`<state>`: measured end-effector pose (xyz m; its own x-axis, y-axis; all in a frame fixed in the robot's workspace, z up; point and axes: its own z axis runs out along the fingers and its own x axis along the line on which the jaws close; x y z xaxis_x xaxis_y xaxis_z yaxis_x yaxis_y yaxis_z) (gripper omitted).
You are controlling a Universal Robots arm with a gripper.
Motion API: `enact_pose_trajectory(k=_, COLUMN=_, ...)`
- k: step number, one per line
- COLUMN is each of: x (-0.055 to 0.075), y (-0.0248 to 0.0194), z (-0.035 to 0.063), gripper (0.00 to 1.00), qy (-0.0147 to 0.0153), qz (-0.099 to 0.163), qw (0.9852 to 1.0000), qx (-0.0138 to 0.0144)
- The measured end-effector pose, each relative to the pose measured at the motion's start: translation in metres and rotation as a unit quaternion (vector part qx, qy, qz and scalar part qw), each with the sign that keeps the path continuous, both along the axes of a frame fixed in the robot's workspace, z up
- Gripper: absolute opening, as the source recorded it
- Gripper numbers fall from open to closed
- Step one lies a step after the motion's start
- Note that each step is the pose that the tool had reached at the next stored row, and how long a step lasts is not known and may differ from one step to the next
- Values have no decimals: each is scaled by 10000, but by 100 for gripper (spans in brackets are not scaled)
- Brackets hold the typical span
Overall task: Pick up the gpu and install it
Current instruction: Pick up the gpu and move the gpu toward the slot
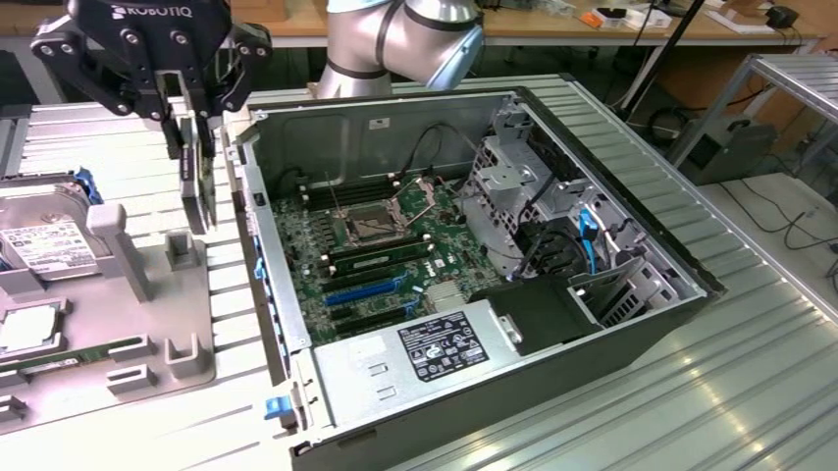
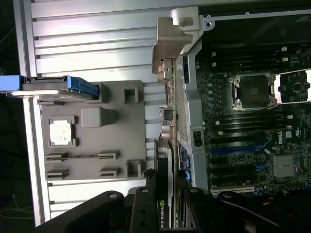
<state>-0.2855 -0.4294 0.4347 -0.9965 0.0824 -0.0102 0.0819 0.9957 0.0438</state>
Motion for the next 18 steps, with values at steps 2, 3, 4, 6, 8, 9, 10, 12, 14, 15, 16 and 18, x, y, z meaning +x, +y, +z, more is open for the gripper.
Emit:
enact_pose_trajectory(k=2, x=86, y=0, z=0, gripper=27, qy=2, qz=0, qw=10000, qx=0)
enact_pose_trajectory(k=3, x=117, y=0, z=0, gripper=27, qy=2, qz=0, qw=10000, qx=0)
enact_pose_trajectory(k=4, x=150, y=0, z=0, gripper=27, qy=3, qz=0, qw=10000, qx=0)
enact_pose_trajectory(k=6, x=215, y=0, z=0, gripper=27, qy=3, qz=0, qw=10000, qx=0)
enact_pose_trajectory(k=8, x=270, y=0, z=0, gripper=27, qy=3, qz=0, qw=10000, qx=0)
enact_pose_trajectory(k=9, x=282, y=0, z=0, gripper=27, qy=3, qz=0, qw=10000, qx=0)
enact_pose_trajectory(k=10, x=315, y=0, z=0, gripper=27, qy=3, qz=0, qw=10000, qx=0)
enact_pose_trajectory(k=12, x=357, y=0, z=0, gripper=27, qy=3, qz=0, qw=10000, qx=0)
enact_pose_trajectory(k=14, x=393, y=0, z=0, gripper=27, qy=3, qz=0, qw=10000, qx=0)
enact_pose_trajectory(k=15, x=410, y=0, z=0, gripper=27, qy=3, qz=0, qw=10000, qx=0)
enact_pose_trajectory(k=16, x=428, y=0, z=0, gripper=27, qy=3, qz=0, qw=10000, qx=0)
enact_pose_trajectory(k=18, x=496, y=0, z=0, gripper=27, qy=3, qz=0, qw=10000, qx=0)
